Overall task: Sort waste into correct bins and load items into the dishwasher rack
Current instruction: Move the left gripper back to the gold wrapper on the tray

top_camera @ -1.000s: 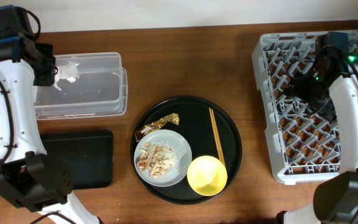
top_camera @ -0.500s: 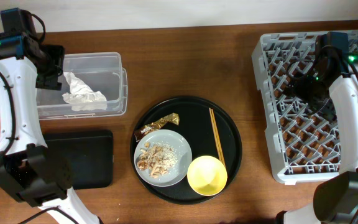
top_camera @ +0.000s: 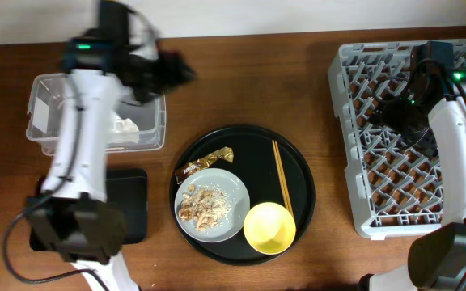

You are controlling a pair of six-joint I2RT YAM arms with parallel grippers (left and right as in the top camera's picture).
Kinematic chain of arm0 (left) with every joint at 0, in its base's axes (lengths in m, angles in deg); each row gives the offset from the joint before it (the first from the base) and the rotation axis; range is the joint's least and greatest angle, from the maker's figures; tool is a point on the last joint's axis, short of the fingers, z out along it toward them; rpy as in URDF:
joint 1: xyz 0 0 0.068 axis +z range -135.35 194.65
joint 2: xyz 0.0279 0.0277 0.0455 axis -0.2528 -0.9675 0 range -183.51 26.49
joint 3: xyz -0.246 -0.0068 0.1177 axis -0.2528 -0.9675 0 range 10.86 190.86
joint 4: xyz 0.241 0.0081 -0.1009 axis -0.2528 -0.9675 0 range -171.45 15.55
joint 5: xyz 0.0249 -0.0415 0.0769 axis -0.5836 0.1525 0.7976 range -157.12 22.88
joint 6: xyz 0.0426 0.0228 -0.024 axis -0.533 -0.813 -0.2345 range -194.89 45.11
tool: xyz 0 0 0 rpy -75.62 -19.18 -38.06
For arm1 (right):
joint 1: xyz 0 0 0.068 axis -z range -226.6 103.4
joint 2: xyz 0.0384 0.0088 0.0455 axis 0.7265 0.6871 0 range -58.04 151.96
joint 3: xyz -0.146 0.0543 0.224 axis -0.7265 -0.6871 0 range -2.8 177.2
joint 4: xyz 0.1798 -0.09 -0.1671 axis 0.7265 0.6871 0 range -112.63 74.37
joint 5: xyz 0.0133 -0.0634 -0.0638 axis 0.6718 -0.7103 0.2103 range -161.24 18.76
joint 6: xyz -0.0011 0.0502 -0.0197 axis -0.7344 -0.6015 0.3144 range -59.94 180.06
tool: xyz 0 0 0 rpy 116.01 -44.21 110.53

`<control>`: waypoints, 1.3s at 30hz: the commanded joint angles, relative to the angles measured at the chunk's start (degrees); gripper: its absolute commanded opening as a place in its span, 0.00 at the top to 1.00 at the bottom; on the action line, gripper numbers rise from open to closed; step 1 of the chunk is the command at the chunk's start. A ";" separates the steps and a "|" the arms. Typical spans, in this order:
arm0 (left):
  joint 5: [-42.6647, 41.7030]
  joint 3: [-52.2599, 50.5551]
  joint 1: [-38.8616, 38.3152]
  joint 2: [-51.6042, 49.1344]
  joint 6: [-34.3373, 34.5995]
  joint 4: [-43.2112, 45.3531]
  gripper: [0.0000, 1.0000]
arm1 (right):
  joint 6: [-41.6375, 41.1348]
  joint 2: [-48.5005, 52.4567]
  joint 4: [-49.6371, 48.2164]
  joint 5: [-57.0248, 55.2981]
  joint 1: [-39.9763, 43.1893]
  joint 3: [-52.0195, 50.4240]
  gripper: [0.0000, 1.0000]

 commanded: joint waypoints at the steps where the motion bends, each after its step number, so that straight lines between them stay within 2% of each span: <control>1: 14.23 -0.13 -10.01 1.88 -13.53 -2.78 0.03 | -0.52 0.20 0.17 -1.11 0.31 0.11 0.01; 8: 34.60 -0.13 -22.14 -2.84 -13.55 -7.43 0.02 | -0.52 0.22 0.17 -1.11 0.31 0.11 0.01; 10: 36.74 -0.13 -23.17 -5.40 -14.47 -9.01 0.01 | -0.52 0.20 0.17 -1.11 0.31 0.11 0.01; 15: 36.61 -0.13 -23.19 -11.28 -16.06 -13.68 0.01 | -0.52 0.20 0.17 -1.11 0.31 0.11 0.01; 26: 34.01 -0.13 -23.19 -21.16 -16.59 -13.49 0.01 | -0.52 0.20 0.17 -1.11 0.31 0.11 0.01; 32: 33.99 -0.24 -23.06 -22.49 -17.81 -11.93 0.01 | -0.52 0.20 0.17 -1.11 0.31 0.11 0.01; 36: 27.91 -0.28 -22.40 -22.49 -20.61 -11.78 0.01 | -0.52 0.20 0.17 -1.11 0.31 0.11 0.01; 39: 26.86 -0.90 -22.05 -22.49 -20.61 -11.26 0.01 | -0.52 0.22 0.17 -1.11 0.31 0.11 0.01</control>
